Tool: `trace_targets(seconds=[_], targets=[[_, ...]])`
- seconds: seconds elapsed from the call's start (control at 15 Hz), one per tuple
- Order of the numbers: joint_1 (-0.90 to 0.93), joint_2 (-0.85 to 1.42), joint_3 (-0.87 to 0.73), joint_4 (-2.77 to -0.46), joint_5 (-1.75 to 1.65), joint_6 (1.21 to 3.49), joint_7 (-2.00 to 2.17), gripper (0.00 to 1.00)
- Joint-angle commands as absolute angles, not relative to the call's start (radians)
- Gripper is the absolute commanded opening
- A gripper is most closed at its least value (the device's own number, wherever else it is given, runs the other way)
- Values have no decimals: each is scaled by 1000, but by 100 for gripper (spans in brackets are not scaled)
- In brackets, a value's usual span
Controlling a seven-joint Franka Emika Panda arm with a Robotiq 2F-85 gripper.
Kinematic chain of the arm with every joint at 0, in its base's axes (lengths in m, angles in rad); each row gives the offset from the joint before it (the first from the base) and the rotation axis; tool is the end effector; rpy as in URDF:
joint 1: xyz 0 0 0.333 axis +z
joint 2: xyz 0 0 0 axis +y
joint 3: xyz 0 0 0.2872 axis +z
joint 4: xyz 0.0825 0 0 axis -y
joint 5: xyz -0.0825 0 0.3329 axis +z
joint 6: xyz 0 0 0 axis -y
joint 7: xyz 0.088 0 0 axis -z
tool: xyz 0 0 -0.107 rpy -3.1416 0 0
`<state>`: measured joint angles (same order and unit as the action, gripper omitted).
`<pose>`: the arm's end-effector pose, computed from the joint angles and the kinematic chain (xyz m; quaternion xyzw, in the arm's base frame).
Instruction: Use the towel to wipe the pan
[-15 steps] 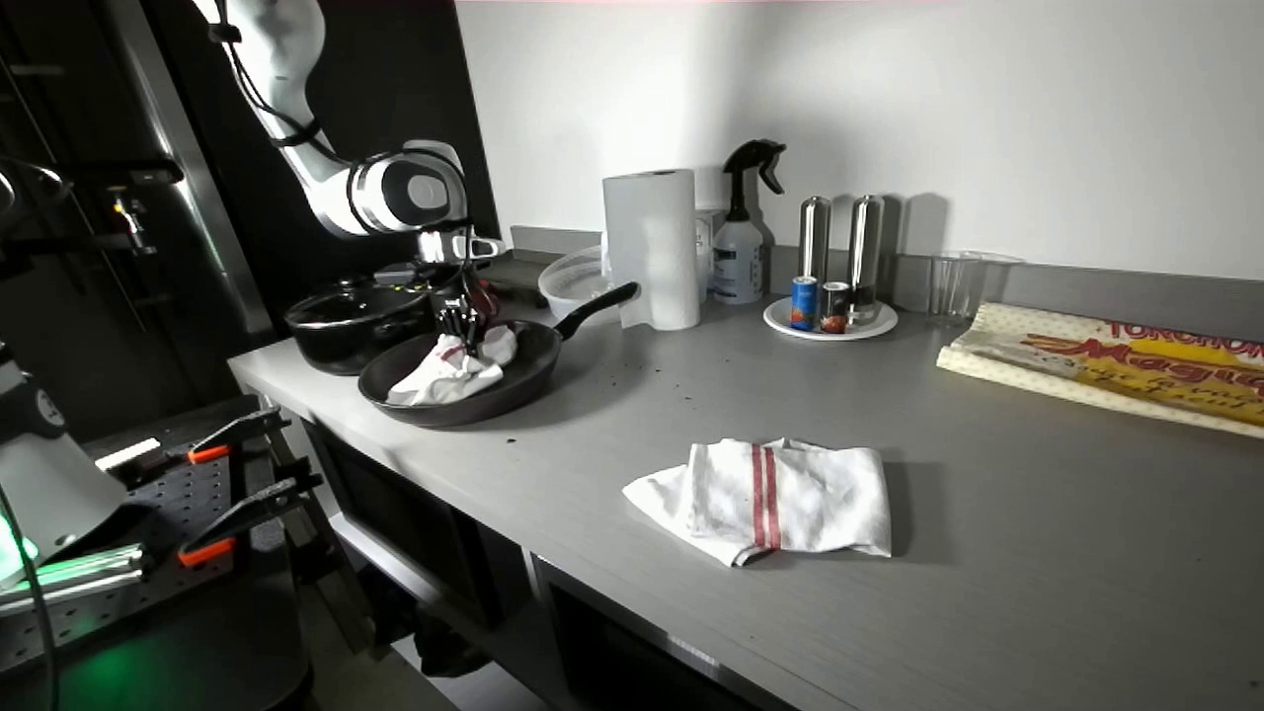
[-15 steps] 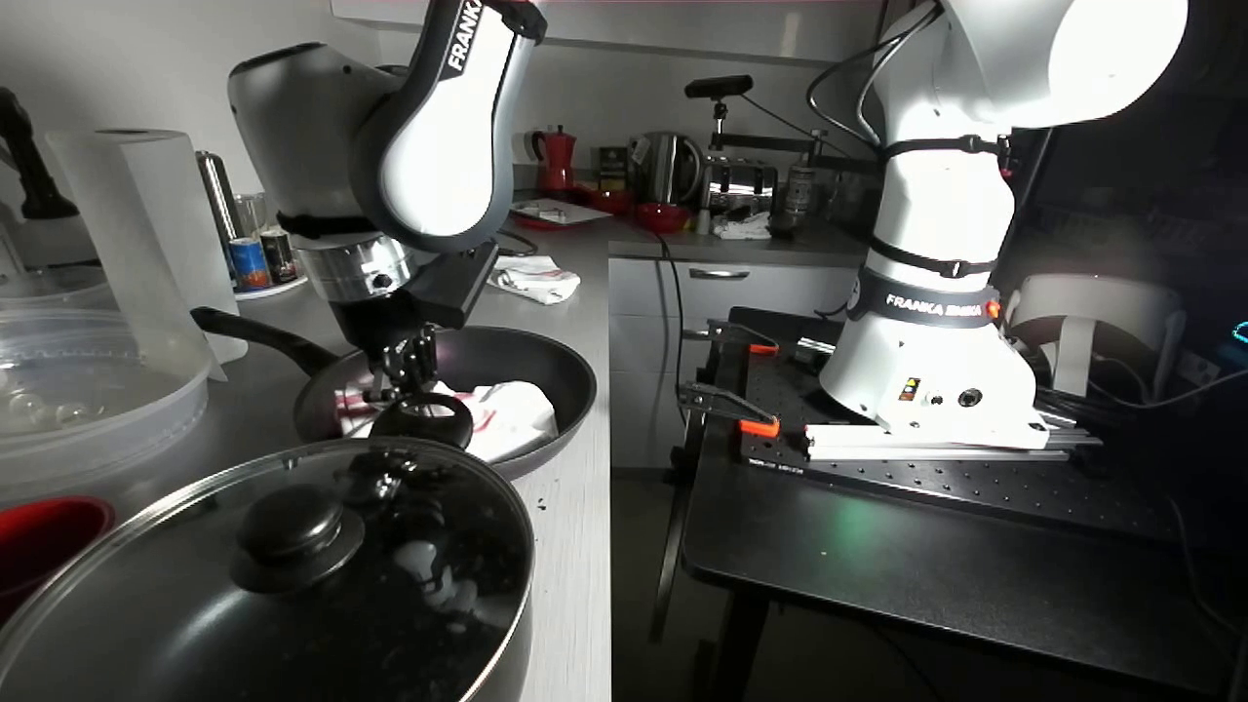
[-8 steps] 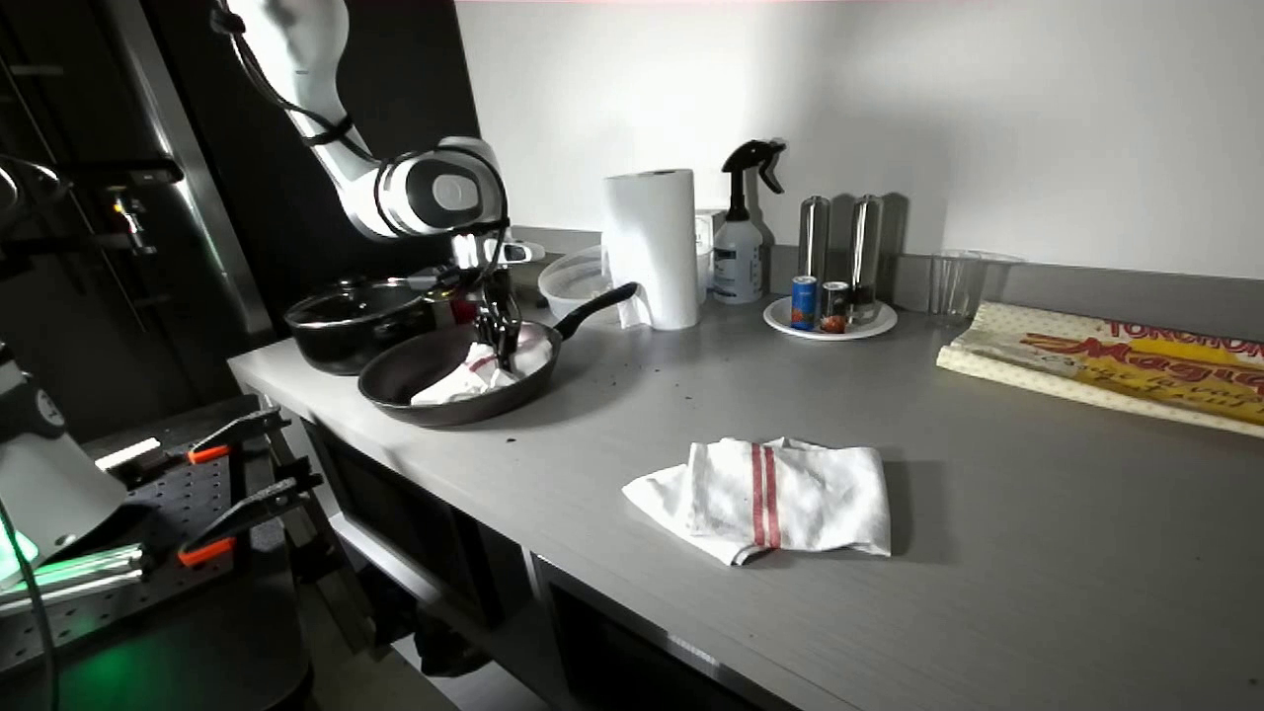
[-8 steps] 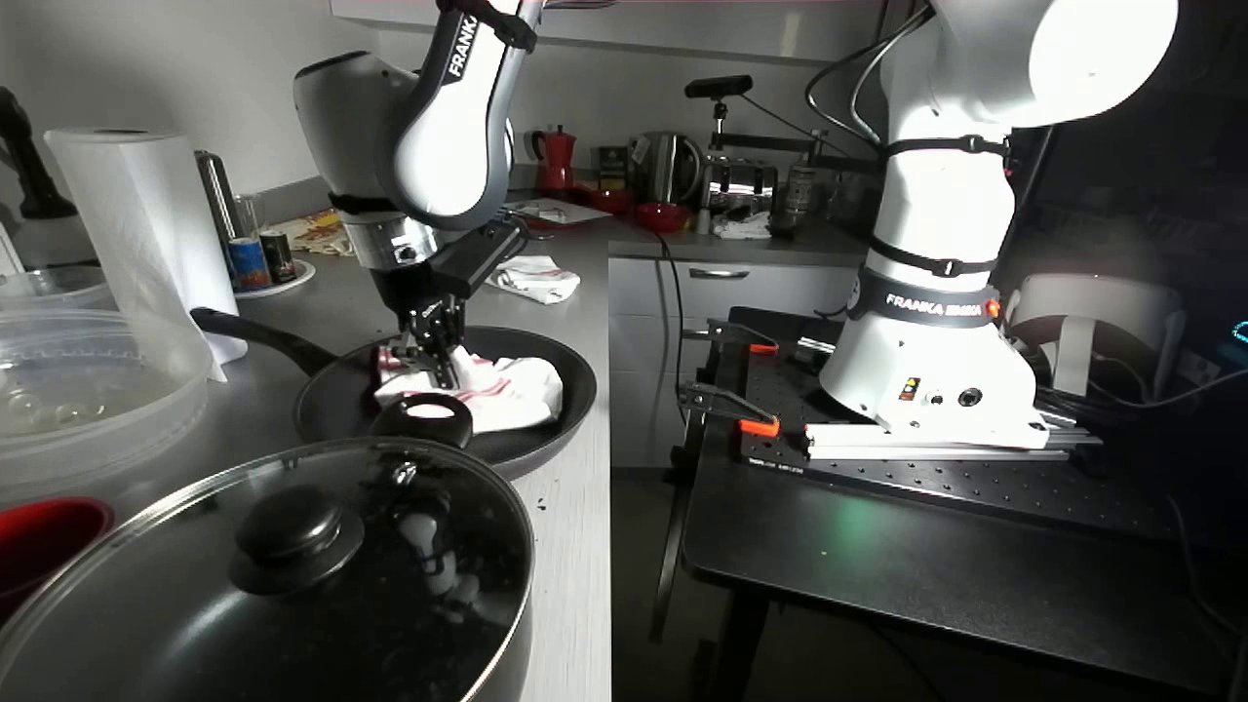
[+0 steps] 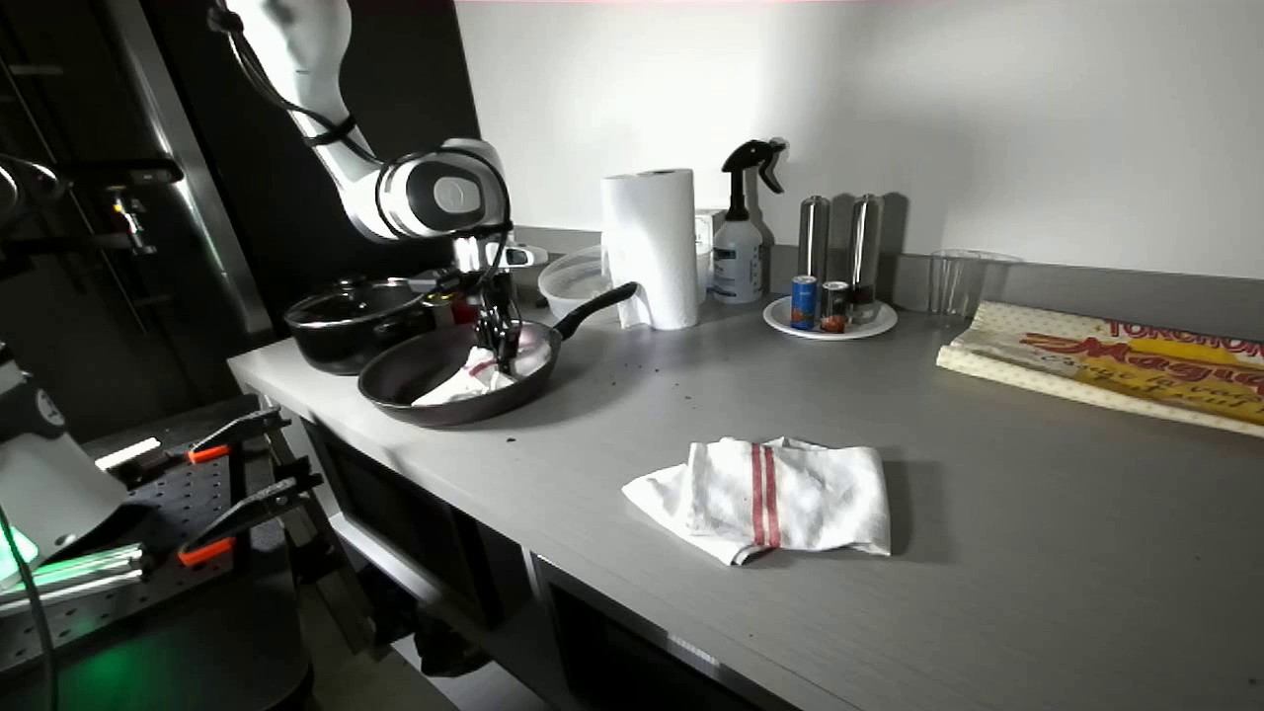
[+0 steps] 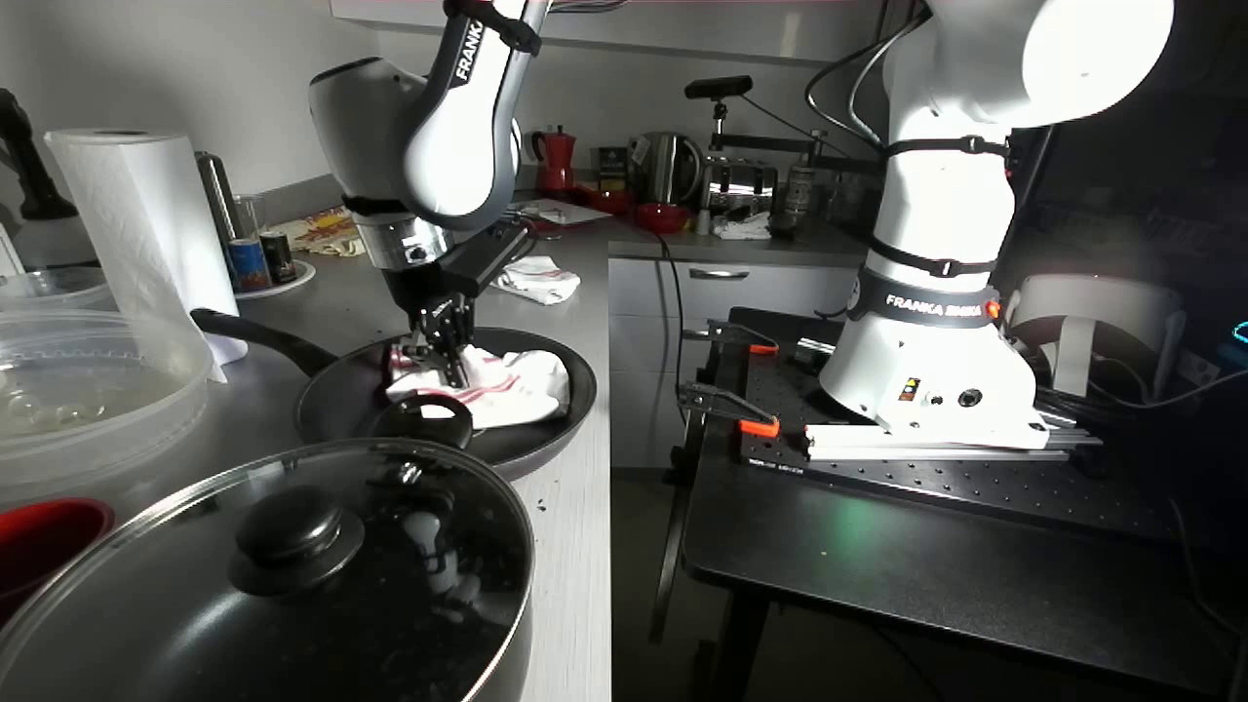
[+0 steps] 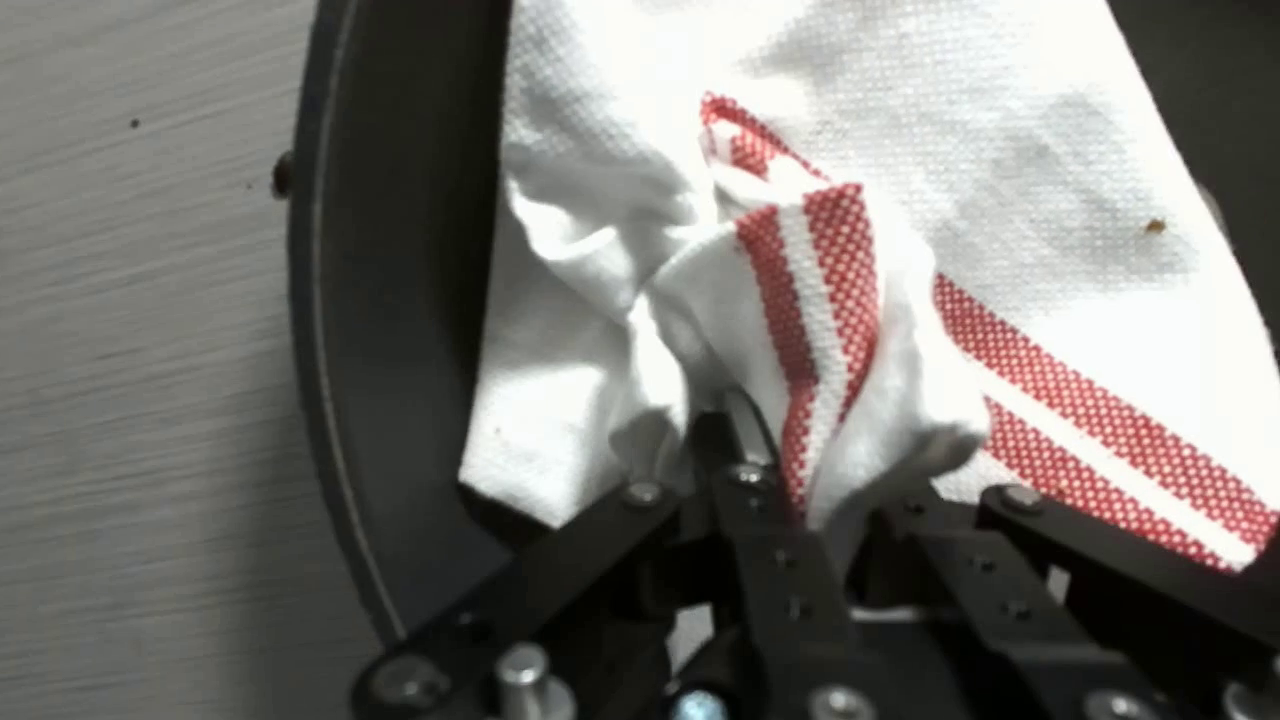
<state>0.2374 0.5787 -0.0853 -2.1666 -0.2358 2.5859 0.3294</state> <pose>0.4945 0.0777 0.1341 0.9935 0.0216 -0.0593 0.0945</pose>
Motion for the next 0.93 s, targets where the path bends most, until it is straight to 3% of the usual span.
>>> trace_targets(seconds=[0.0,0.47,0.87], targets=[[279,549,-63,-2236,-254,2587,321,3],[354,464,2,-2347,-299,2573,281,3],[313,482,8,-2328,-260,2538,267,3]])
